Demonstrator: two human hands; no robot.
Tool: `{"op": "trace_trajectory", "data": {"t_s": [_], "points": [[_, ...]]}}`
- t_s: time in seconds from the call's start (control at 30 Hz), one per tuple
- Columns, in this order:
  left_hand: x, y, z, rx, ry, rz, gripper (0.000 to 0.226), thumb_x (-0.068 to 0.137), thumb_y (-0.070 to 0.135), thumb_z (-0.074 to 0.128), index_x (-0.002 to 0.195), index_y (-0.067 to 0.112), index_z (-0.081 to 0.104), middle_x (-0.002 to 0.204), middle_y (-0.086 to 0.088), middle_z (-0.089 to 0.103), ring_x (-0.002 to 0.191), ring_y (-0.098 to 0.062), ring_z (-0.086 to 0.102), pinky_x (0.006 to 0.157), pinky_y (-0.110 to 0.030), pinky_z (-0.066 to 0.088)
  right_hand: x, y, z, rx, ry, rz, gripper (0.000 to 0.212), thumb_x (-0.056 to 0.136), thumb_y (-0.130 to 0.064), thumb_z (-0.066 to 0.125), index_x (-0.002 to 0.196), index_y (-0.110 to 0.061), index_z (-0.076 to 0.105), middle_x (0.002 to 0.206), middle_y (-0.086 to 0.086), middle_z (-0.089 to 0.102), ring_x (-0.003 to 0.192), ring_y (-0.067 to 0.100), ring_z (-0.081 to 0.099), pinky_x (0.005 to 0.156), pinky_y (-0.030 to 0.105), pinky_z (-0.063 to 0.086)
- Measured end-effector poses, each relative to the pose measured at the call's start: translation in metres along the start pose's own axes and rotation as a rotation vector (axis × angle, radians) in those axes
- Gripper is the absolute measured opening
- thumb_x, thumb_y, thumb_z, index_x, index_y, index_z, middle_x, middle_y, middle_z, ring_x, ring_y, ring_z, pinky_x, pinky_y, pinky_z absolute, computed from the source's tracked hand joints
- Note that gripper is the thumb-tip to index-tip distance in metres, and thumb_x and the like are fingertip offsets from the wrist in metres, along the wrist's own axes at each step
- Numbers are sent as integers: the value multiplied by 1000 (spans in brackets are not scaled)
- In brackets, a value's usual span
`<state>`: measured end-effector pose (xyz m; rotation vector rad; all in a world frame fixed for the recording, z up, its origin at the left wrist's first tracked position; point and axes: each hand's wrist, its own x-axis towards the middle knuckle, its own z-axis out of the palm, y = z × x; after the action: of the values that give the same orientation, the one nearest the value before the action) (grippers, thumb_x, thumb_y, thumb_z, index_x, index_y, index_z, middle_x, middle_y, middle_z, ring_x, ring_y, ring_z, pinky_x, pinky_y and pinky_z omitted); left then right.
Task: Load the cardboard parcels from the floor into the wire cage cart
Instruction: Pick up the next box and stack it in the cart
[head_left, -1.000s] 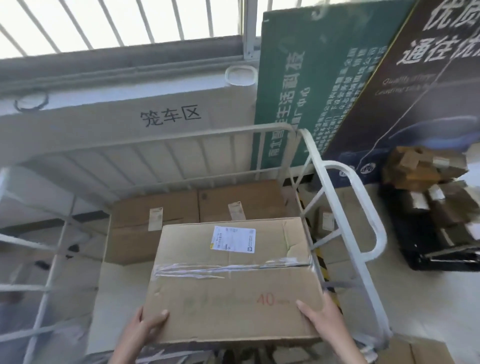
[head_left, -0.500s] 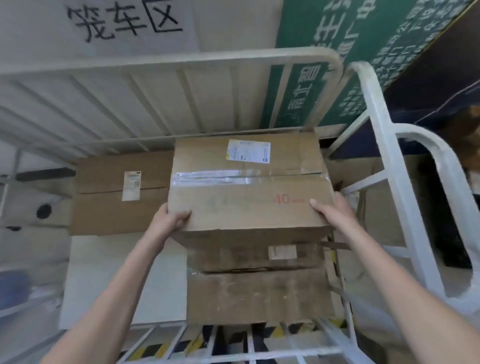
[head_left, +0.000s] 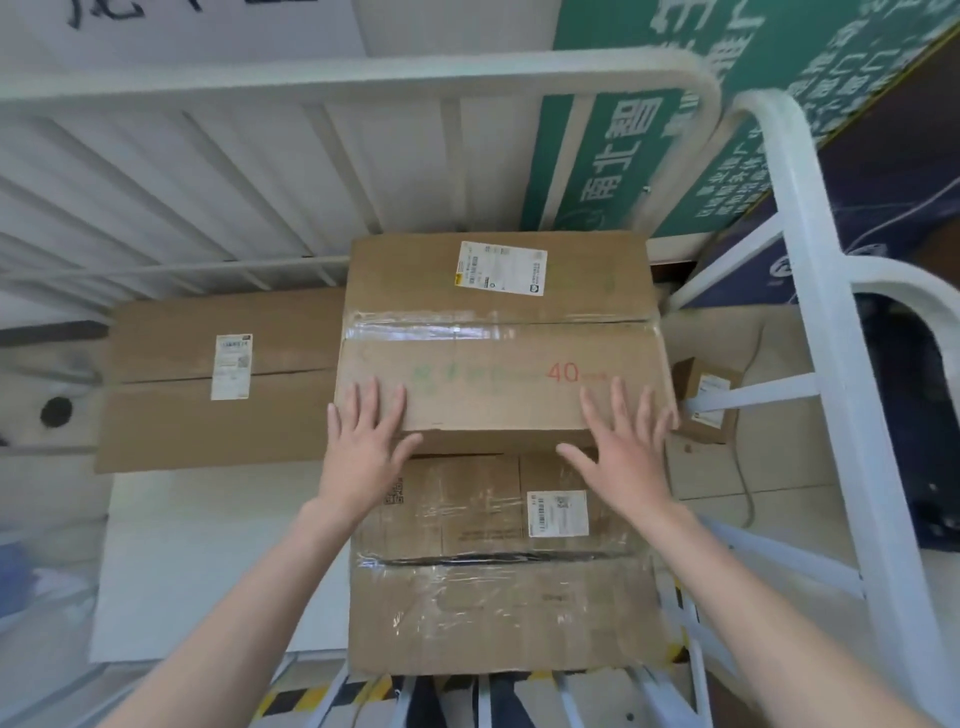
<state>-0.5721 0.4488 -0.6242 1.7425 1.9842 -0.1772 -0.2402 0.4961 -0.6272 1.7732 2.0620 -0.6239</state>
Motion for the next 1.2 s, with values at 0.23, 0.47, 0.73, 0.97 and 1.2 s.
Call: {"op": "trace_trajectory", "data": {"t_s": [0.23, 0.47, 0.73, 0.97, 1.2], "points": [[33, 14, 16, -24, -88, -89, 67, 101, 56, 28, 159, 29, 7, 166, -13, -10, 150, -38, -14, 120, -51, 1, 33, 6, -11, 128, -51, 4, 72, 102, -50, 38, 158, -33, -3, 163, 3, -24, 145, 37, -30, 119, 52, -14], [2, 20, 26, -55, -138, -109, 73, 97, 64, 27, 159, 29, 9, 166, -10, -11, 150, -37, -15, 122, -50, 13, 1, 16, 5, 80, -54, 26, 73, 102, -38, 40, 157, -36, -8, 163, 1, -25, 142, 34, -31, 118, 47, -10], [44, 37, -3, -117, -249, -107, 76, 92, 72, 27, 157, 36, 13, 166, -1, -12, 151, -31, -16, 116, -57, 21, 29, 24, -19, 69, -50, 74, 74, 100, -34, 42, 159, -34, -3, 166, 2, -16, 149, 41, -18, 120, 51, -4], [31, 33, -25, -141, -304, -26, 76, 95, 68, 33, 159, 32, 11, 167, -3, -7, 152, -26, -13, 120, -50, 16, 17, 29, -45, 189, -143, 64, 78, 97, -28, 46, 160, -32, 0, 167, 1, -14, 152, 32, -16, 123, 50, 1], [-72, 71, -70, -362, -143, 99, 64, 101, 54, 37, 157, 29, 22, 166, -2, 14, 153, -20, 1, 121, -38, 11, -113, -17, -66, 333, 74, 47, 70, 101, -32, 42, 160, -33, 3, 168, -3, -3, 153, 24, -9, 121, 47, 4]]}}
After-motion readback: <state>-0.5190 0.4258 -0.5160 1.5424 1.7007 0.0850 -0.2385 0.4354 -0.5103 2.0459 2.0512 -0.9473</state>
